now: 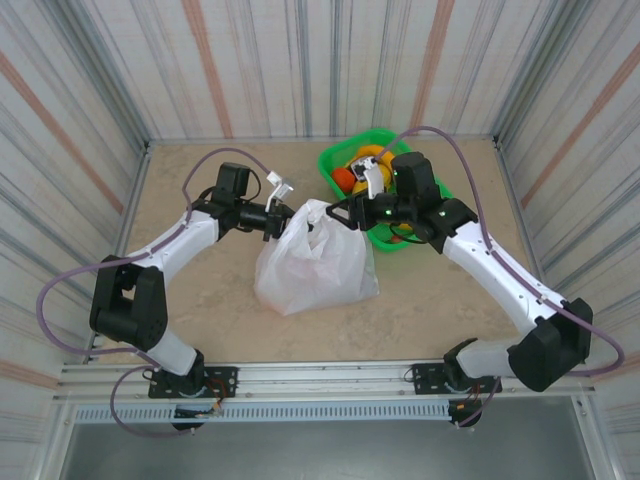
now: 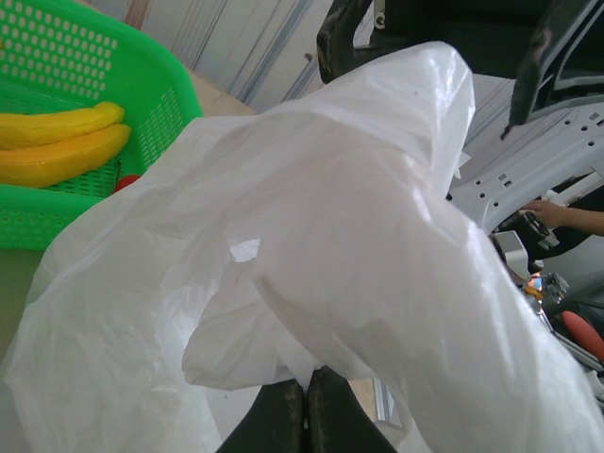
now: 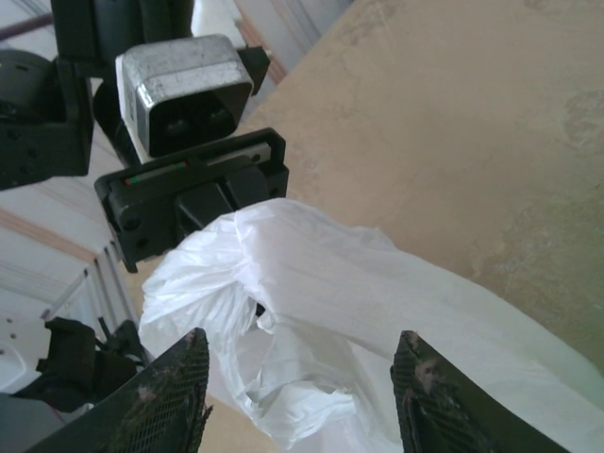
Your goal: Place the fake fruits into the plastic bag and tie a complex knot
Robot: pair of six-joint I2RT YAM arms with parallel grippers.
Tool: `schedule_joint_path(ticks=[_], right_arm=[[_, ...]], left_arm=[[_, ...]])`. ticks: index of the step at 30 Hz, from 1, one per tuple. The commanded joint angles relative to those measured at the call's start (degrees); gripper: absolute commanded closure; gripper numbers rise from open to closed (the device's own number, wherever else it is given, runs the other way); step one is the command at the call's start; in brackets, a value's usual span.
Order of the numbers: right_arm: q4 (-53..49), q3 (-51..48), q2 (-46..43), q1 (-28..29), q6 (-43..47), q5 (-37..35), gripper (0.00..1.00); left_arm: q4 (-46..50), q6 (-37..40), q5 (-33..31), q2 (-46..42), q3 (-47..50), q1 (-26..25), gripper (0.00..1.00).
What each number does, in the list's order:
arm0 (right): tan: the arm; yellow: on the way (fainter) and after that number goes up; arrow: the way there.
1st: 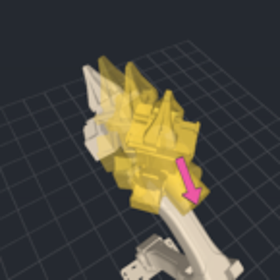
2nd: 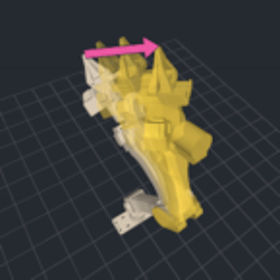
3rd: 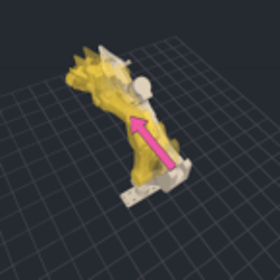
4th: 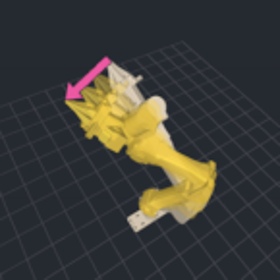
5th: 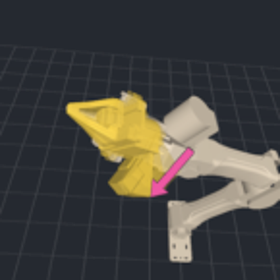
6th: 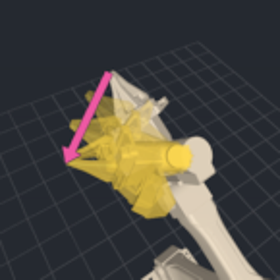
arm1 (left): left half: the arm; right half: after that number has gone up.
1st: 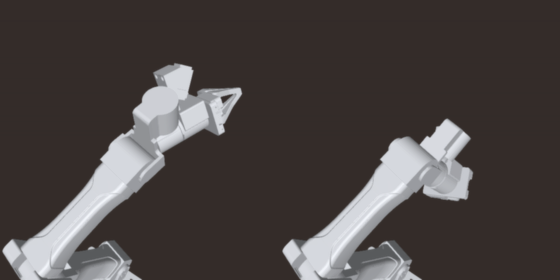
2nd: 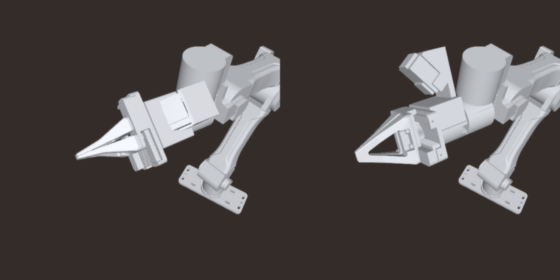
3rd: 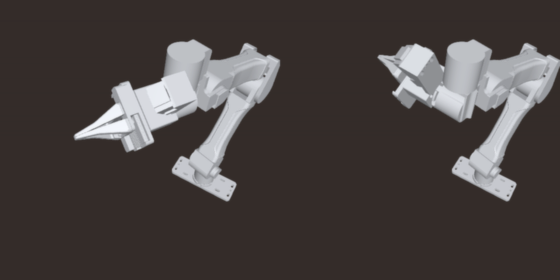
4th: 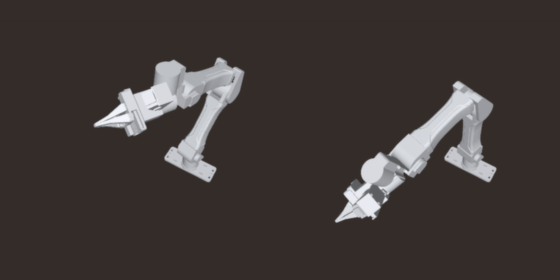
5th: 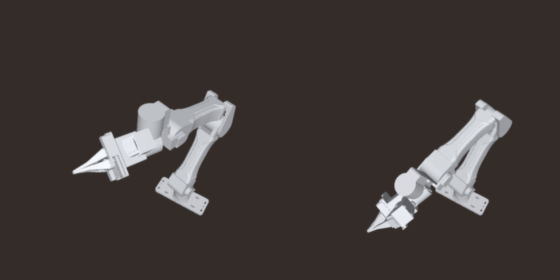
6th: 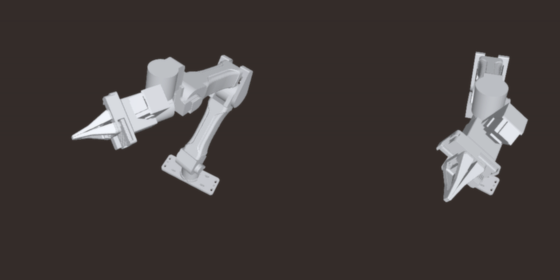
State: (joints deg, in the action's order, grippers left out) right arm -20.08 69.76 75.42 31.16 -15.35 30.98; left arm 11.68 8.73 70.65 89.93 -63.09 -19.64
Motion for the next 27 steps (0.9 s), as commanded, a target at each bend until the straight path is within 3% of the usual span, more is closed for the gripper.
schedule_joint_path(ticks=[1,10,27], right_arm=[[-1.7,2.1,0.5,0.5,1.4,-1.0,0.56],[-5.1,4.0,0.6,0.8,3.2,-3.0,1.0],[-13.0,4.0,-4.0,-0.9,4.5,-10.0,1.0]], left_arm=[[-0.3,0.2,0.0,-1.9,-0.9,-0.2,1.0],[-0.2,0.5,-2.8,-3.5,-0.1,-0.2,1.0],[-5.1,-8.9,-17.2,-12.5,8.8,5.4,1.0]])
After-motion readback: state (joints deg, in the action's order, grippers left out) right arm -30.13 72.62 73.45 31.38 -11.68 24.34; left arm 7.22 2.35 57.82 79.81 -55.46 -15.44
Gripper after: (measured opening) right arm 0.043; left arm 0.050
